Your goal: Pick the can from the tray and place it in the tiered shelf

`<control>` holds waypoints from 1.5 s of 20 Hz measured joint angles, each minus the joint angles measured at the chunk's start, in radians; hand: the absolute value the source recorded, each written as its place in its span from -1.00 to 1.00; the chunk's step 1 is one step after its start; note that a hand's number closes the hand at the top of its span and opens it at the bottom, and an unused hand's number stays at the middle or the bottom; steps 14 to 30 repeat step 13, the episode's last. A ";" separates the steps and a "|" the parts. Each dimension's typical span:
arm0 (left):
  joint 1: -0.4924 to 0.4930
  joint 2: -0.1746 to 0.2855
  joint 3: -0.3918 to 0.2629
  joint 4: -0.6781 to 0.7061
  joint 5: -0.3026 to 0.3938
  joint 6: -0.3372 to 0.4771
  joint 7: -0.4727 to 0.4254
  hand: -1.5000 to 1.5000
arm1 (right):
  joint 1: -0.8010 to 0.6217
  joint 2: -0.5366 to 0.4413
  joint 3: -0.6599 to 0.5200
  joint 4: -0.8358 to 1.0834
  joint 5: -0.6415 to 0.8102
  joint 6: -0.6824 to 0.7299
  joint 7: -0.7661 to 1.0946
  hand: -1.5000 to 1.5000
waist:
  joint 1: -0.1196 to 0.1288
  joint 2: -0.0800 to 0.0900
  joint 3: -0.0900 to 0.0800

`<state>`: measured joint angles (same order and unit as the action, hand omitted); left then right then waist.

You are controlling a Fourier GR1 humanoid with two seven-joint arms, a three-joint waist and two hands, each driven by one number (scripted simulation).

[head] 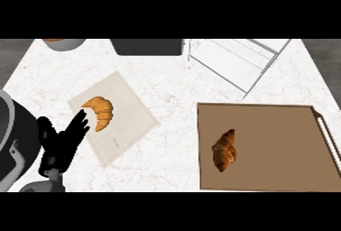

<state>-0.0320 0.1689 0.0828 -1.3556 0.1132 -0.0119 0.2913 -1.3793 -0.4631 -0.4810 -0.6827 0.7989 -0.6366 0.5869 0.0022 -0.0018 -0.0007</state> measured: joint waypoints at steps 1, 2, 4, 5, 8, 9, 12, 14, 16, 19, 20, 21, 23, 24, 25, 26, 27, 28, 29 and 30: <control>0.001 0.001 0.002 -0.001 -0.001 0.003 0.000 0.00 | 0.017 -0.009 -0.001 -0.023 0.005 -0.011 0.017 -1.00 | -0.005 -0.002 0.000; -0.002 -0.001 0.002 0.006 -0.005 0.007 -0.003 0.00 | 0.032 -0.020 -0.008 -0.047 0.002 -0.022 0.028 -1.00 | -0.009 -0.002 0.000; 0.002 -0.006 0.005 0.008 -0.006 0.012 -0.008 0.00 | 0.061 -0.051 -0.023 -0.101 -0.009 -0.020 0.054 -1.00 | -0.015 -0.005 0.001; 0.002 -0.003 0.008 0.008 -0.005 0.010 -0.006 0.00 | 0.071 -0.075 -0.029 -0.124 -0.014 -0.005 0.072 -1.00 | -0.017 -0.006 0.001; 0.010 0.001 0.013 -0.008 0.003 0.007 0.007 0.00 | 0.157 -0.103 -0.050 -0.254 -0.054 0.039 0.106 -1.00 | -0.026 -0.009 0.001; 0.018 -0.003 0.010 -0.016 -0.001 0.013 0.008 0.00 | 0.189 -0.118 -0.061 -0.297 -0.077 0.067 0.113 -1.00 | -0.028 -0.010 0.001; 0.016 -0.007 0.011 -0.009 -0.007 0.018 0.002 0.00 | 0.272 -0.152 -0.083 -0.430 -0.139 0.155 0.151 -1.00 | -0.030 -0.010 0.001; 0.004 -0.004 0.016 -0.001 -0.007 0.019 0.003 0.00 | 0.306 -0.160 -0.092 -0.477 -0.162 0.181 0.156 -1.00 | -0.031 -0.009 0.001; 0.004 -0.004 0.016 -0.001 -0.007 0.019 0.003 0.00 | 0.306 -0.160 -0.092 -0.477 -0.162 0.181 0.156 -1.00 | -0.031 -0.009 0.001; 0.004 -0.004 0.016 -0.001 -0.007 0.019 0.003 0.00 | 0.306 -0.160 -0.092 -0.477 -0.162 0.181 0.156 -1.00 | -0.031 -0.009 0.001; 0.004 -0.004 0.016 -0.001 -0.007 0.019 0.003 0.00 | 0.306 -0.160 -0.092 -0.477 -0.162 0.181 0.156 -1.00 | -0.031 -0.009 0.001; 0.004 -0.004 0.016 -0.001 -0.007 0.019 0.003 0.00 | 0.306 -0.160 -0.092 -0.477 -0.162 0.181 0.156 -1.00 | -0.031 -0.009 0.001; 0.004 -0.004 0.016 -0.001 -0.007 0.019 0.003 0.00 | 0.306 -0.160 -0.092 -0.477 -0.162 0.181 0.156 -1.00 | -0.031 -0.009 0.001; 0.004 -0.004 0.016 -0.001 -0.007 0.019 0.003 0.00 | 0.306 -0.160 -0.092 -0.477 -0.162 0.181 0.156 -1.00 | -0.031 -0.009 0.001; 0.004 -0.004 0.016 -0.001 -0.007 0.019 0.003 0.00 | 0.306 -0.160 -0.092 -0.477 -0.162 0.181 0.156 -1.00 | -0.031 -0.009 0.001; 0.004 -0.004 0.016 -0.001 -0.007 0.019 0.003 0.00 | 0.306 -0.160 -0.092 -0.477 -0.162 0.181 0.156 -1.00 | -0.031 -0.009 0.001; 0.004 -0.004 0.016 -0.001 -0.007 0.019 0.003 0.00 | 0.306 -0.160 -0.092 -0.477 -0.162 0.181 0.156 -1.00 | -0.031 -0.009 0.001; 0.004 -0.004 0.016 -0.001 -0.007 0.019 0.003 0.00 | 0.306 -0.160 -0.092 -0.477 -0.162 0.181 0.156 -1.00 | -0.031 -0.009 0.001; 0.004 -0.004 0.016 -0.001 -0.007 0.019 0.003 0.00 | 0.306 -0.160 -0.092 -0.477 -0.162 0.181 0.156 -1.00 | -0.031 -0.009 0.001; 0.004 -0.004 0.016 -0.001 -0.007 0.019 0.003 0.00 | 0.306 -0.160 -0.092 -0.477 -0.162 0.181 0.156 -1.00 | -0.031 -0.009 0.001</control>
